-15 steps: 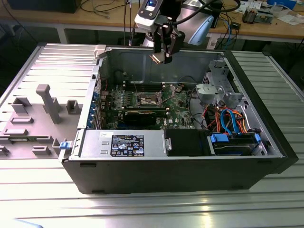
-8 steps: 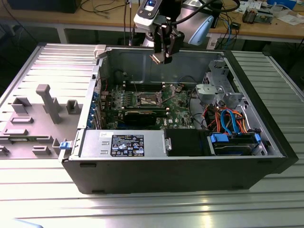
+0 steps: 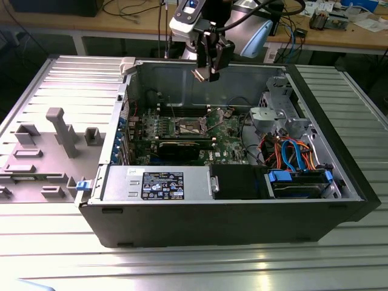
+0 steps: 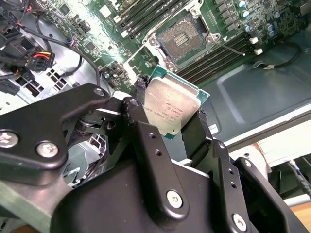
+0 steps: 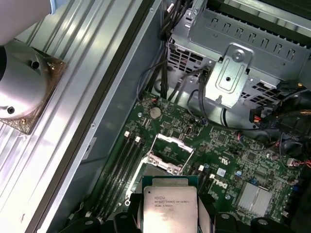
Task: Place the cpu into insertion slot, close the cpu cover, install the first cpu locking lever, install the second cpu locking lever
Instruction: 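Place the cpu into insertion slot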
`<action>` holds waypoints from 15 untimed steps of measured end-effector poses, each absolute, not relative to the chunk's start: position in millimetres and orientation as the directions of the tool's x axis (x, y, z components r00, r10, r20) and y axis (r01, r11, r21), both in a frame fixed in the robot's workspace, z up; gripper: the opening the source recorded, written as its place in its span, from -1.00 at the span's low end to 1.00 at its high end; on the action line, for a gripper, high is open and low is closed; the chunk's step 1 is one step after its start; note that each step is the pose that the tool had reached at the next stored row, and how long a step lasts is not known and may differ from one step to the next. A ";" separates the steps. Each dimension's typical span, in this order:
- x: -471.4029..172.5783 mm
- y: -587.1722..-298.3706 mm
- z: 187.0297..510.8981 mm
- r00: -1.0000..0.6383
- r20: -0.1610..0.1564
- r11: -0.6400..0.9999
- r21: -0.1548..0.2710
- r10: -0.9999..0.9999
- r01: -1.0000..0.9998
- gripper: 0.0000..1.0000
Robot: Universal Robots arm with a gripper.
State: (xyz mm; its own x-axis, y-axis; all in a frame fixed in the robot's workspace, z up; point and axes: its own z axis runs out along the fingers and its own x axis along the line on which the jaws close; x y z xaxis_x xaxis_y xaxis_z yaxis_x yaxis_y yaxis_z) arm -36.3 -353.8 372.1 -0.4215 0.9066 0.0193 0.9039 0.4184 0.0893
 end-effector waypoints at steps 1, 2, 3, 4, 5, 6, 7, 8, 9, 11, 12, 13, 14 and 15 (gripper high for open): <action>-36.3 -353.8 372.1 -0.418 0.019 0.415 0.089 0.908 0.905 0.09; -36.3 -353.8 372.1 -0.416 0.019 0.413 0.089 0.909 0.907 0.09; -36.3 -353.8 372.0 -0.411 0.019 0.408 0.089 0.911 0.909 0.09; -36.3 -353.8 372.0 -0.408 0.019 0.405 0.089 0.913 0.910 0.09; -36.3 -353.8 372.0 -0.405 0.019 0.402 0.089 0.914 0.911 0.09; -36.3 -353.8 372.0 -0.398 0.019 0.395 0.089 0.917 0.914 0.09; -36.3 -353.8 372.0 -0.393 0.019 0.390 0.089 0.919 0.916 0.09; -36.3 -353.8 371.9 -0.389 0.019 0.386 0.089 0.921 0.918 0.09; -36.3 -353.8 371.8 -0.379 0.019 0.376 0.089 0.925 0.922 0.09; -36.3 -353.8 371.6 -0.365 0.019 0.362 0.089 0.931 0.928 0.09; -36.3 -353.8 371.6 -0.357 0.019 0.354 0.089 0.934 0.931 0.09; -36.3 -353.8 371.5 -0.352 0.019 0.349 0.089 0.936 0.933 0.09; -36.3 -353.8 371.4 -0.345 0.020 0.342 0.089 0.939 0.936 0.09; -36.3 -353.8 371.4 -0.340 0.020 0.337 0.089 0.940 0.937 0.09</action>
